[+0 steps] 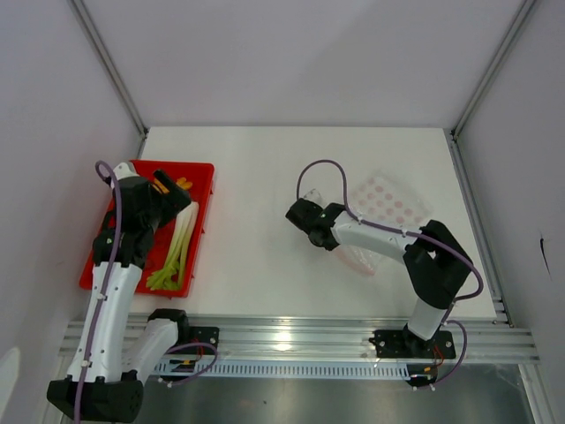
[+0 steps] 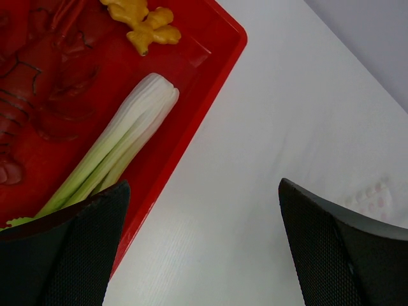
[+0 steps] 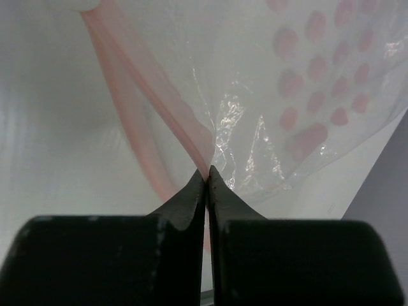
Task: Place the food in the zip-top bag and seal the zipper
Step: Pick up the zipper food storage bag at the center of the board.
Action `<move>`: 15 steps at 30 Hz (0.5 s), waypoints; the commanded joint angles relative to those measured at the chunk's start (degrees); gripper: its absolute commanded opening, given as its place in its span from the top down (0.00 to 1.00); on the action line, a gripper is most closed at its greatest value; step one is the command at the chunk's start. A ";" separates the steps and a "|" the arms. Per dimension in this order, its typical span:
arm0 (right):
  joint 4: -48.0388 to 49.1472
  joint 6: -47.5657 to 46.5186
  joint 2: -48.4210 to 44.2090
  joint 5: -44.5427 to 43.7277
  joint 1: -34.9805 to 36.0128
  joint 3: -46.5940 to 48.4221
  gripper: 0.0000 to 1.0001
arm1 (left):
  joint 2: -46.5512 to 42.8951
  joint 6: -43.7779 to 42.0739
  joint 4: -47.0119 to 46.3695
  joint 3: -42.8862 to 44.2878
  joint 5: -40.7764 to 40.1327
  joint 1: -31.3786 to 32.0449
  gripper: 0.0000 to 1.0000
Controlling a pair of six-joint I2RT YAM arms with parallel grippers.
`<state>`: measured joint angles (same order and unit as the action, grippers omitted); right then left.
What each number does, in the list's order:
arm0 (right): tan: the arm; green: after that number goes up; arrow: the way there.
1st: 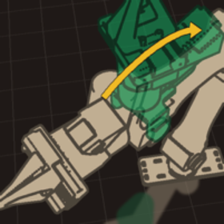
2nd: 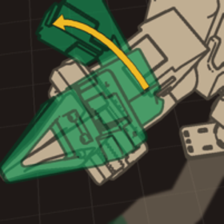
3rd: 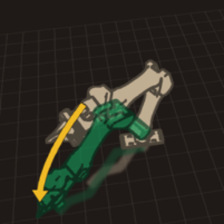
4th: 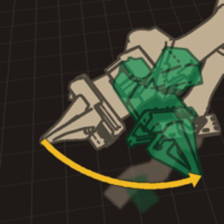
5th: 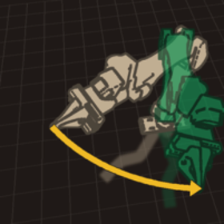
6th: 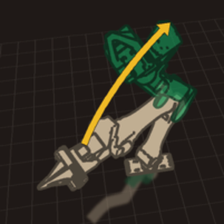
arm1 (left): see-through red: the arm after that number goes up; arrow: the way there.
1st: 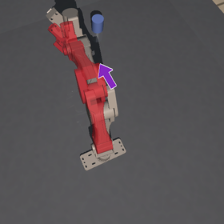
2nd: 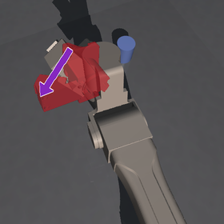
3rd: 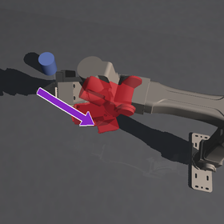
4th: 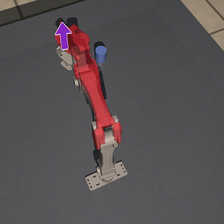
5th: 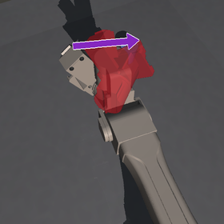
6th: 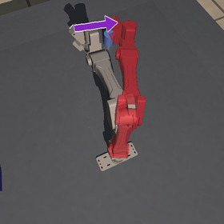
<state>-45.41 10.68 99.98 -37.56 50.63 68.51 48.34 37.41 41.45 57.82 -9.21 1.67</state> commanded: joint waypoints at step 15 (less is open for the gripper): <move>3.92 6.99 -4.00 17.69 0.26 7.34 1.00 | 16.96 -7.52 -0.85 0.97 -9.77 -21.18 0.05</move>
<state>-43.86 16.08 99.83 -23.64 50.54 76.44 62.63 33.80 41.63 57.74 -15.64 -16.71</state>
